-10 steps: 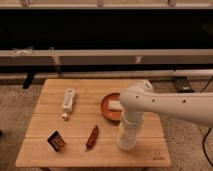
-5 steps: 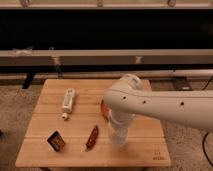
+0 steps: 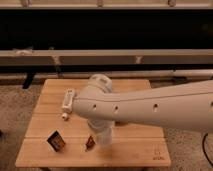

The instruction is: Place the ceramic cup over the eraser

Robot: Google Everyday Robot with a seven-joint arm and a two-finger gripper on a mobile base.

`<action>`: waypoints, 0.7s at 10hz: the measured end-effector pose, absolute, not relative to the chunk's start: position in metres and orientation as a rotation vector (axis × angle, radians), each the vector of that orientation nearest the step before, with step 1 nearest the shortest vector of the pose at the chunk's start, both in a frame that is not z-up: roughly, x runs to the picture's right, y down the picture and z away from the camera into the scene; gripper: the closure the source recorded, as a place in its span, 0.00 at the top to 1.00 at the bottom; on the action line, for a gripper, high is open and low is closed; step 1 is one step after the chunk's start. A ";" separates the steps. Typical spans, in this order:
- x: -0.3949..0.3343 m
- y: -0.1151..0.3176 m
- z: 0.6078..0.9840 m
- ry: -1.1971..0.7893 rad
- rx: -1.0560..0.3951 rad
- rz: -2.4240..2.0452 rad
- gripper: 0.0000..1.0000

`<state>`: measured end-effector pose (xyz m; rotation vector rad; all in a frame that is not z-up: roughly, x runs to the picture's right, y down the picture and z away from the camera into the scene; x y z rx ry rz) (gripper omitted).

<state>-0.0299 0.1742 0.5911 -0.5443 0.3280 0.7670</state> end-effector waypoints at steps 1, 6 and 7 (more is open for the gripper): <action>-0.036 0.174 0.588 0.324 -0.535 0.746 0.00; -0.088 0.166 0.575 0.302 -0.497 0.617 0.00; -0.101 0.165 0.576 0.300 -0.497 0.587 0.00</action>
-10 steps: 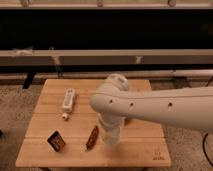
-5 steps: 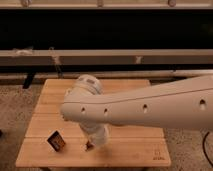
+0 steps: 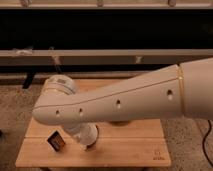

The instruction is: Place the ceramic cup over the eraser

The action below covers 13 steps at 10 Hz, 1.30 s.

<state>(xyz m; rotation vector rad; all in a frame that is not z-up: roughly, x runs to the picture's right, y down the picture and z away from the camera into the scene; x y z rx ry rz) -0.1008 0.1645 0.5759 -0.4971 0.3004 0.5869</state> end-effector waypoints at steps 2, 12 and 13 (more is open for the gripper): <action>-0.123 0.163 0.578 0.296 -0.501 0.536 0.00; -0.222 0.186 0.576 0.266 -0.528 0.262 0.00; -0.226 0.184 0.575 0.258 -0.523 0.260 0.00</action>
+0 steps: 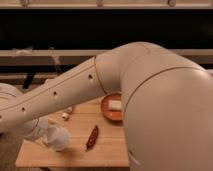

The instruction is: Place the ceramic cup over the eraser

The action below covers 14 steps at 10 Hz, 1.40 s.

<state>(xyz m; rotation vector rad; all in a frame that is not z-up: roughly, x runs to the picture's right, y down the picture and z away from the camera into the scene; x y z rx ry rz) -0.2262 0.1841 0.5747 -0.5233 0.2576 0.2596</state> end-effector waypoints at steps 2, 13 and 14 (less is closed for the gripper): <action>-0.230 0.179 0.572 0.228 -0.519 0.265 0.00; -0.248 0.164 0.632 0.262 -0.613 0.287 0.52; -0.248 0.165 0.637 0.267 -0.639 0.290 0.62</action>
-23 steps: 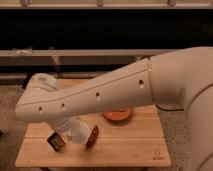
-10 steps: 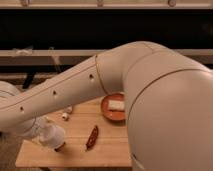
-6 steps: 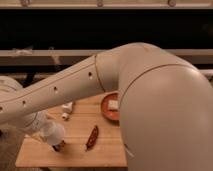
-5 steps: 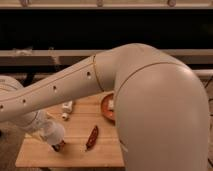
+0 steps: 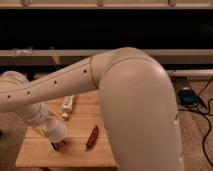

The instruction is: Place the ceramic cup over the eraser

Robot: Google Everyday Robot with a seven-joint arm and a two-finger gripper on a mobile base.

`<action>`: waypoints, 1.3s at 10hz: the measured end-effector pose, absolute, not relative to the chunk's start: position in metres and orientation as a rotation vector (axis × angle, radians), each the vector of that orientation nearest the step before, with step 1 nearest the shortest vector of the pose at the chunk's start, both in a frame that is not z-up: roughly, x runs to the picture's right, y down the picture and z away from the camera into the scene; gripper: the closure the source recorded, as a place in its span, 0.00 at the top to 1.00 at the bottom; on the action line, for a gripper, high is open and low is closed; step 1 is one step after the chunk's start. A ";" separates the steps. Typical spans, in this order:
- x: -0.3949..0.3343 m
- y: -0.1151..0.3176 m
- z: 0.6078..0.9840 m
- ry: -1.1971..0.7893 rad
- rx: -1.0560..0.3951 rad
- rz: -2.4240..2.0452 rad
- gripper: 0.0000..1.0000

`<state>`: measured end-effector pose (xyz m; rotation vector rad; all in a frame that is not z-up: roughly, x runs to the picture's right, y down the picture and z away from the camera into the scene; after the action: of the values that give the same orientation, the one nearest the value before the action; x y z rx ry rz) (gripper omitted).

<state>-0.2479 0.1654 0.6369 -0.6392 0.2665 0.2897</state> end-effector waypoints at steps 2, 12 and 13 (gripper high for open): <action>-0.244 0.176 0.647 0.284 -0.691 0.290 0.69; -0.233 0.202 0.633 0.167 -0.725 0.330 0.69; -0.232 0.199 0.632 0.160 -0.717 0.339 0.69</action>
<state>-0.2322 0.1986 0.6319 -0.7171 0.1604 0.3387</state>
